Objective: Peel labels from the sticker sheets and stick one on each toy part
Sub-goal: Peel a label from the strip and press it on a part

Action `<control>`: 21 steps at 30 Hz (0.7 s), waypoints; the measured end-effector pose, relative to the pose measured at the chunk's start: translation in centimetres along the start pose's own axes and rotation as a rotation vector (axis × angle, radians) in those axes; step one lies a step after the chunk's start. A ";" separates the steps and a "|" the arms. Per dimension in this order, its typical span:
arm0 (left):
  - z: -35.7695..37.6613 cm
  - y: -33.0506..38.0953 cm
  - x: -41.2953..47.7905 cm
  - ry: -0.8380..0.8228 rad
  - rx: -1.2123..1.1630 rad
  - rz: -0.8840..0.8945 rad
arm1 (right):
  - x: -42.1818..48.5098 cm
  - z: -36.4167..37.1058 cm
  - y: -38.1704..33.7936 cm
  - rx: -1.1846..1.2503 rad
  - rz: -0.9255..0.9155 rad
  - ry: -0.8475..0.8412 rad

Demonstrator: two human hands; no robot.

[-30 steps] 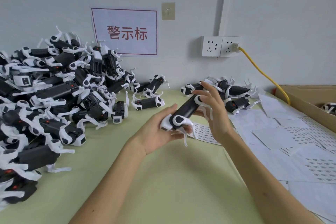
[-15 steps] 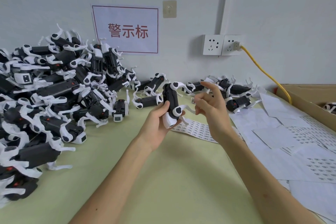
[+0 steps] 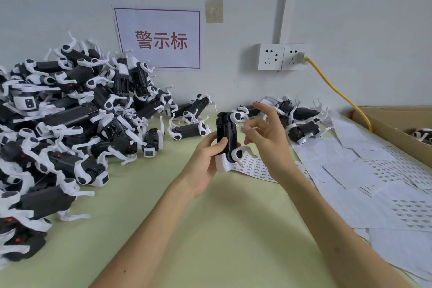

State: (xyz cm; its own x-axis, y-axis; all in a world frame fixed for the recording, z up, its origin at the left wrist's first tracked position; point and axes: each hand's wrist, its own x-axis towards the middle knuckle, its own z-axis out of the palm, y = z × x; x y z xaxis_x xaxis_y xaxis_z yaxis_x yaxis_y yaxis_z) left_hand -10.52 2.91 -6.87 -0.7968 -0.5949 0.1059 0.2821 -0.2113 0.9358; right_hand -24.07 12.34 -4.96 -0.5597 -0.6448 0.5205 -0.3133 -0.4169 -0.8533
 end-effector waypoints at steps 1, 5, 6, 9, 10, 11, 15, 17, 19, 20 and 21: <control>0.0 0.0 0.0 -0.004 0.003 0.001 | 0.0 0.0 0.0 -0.011 -0.004 0.001; -0.1 -0.3 0.1 -0.025 0.043 0.011 | -0.1 0.0 0.1 -0.027 -0.011 0.005; -0.1 -0.4 0.1 -0.031 0.054 0.015 | -0.1 0.1 0.1 -0.033 -0.014 0.007; -0.2 -0.5 0.1 -0.043 0.084 0.028 | 0.0 0.2 0.1 -0.048 -0.021 0.010; -0.2 -0.5 0.1 -0.045 0.088 0.029 | 0.0 0.2 0.1 -0.050 -0.020 0.011; -0.2 -0.6 0.1 -0.045 0.088 0.028 | 0.0 0.1 0.1 -0.053 -0.016 0.010; -0.2 -0.9 0.3 -0.040 0.093 0.033 | 0.0 0.1 0.2 -0.059 -0.001 -0.003; -0.2 -0.9 0.3 -0.032 0.097 0.036 | 0.0 0.0 0.2 -0.067 -0.003 -0.004; -0.1 -1.0 0.3 -0.024 0.106 0.039 | 0.0 0.0 0.2 -0.066 -0.008 -0.002; -0.1 -1.0 0.3 -0.020 0.113 0.042 | 0.1 0.0 0.2 -0.067 -0.012 0.001; 0.0 -1.0 0.3 -0.015 0.119 0.046 | 0.0 0.0 0.2 -0.067 -0.013 0.002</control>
State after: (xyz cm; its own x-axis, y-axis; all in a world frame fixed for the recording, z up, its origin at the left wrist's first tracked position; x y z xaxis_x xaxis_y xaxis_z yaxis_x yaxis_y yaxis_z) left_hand -10.99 2.94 -7.74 -0.7924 -0.5901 0.1542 0.2544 -0.0900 0.9629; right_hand -24.16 12.22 -5.12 -0.5567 -0.6380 0.5320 -0.3712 -0.3818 -0.8464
